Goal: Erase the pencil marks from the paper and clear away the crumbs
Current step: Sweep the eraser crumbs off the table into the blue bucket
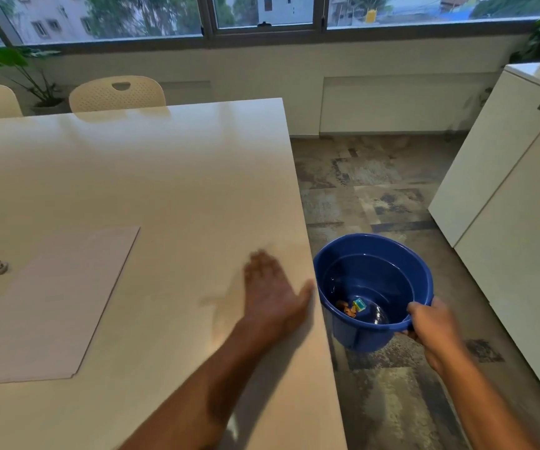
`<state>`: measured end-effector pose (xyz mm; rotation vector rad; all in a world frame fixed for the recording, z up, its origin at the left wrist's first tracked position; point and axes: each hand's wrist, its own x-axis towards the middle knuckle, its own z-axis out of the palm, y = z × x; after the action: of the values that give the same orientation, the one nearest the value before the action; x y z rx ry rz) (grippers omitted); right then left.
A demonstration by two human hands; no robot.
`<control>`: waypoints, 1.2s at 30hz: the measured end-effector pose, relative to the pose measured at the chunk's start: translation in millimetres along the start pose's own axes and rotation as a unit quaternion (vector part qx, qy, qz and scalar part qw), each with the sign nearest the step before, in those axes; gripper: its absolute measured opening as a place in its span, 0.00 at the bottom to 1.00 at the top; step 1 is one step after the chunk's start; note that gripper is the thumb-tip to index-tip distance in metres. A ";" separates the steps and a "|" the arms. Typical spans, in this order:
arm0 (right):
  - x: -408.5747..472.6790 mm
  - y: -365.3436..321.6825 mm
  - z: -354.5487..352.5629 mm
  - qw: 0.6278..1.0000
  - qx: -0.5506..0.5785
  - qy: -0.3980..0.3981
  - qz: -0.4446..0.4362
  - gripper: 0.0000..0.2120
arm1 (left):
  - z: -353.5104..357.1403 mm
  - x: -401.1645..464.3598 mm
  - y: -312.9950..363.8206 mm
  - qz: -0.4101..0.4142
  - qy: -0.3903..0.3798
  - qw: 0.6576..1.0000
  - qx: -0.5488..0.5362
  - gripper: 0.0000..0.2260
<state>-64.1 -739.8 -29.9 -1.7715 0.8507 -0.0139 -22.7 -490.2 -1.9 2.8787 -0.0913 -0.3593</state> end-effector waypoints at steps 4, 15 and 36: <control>0.8 -0.3 -1.1 1.000 -0.004 -0.002 0.005 0.09 | -5.9 -4.7 52.4 0.217 -0.062 0.974 -0.010 0.34; 8.9 -3.5 -1.0 1.000 -0.011 -0.001 -0.003 0.08 | -34.7 55.0 -110.4 -0.115 0.070 0.991 0.007 0.39; 22.1 -5.4 4.0 1.000 -0.007 -0.008 0.003 0.10 | -38.5 53.5 -9.2 0.149 0.115 0.981 -0.042 0.30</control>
<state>-43.2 -747.9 -35.6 -1.7795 0.8458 0.0097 38.9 -477.4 19.5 2.7434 -0.4486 0.0245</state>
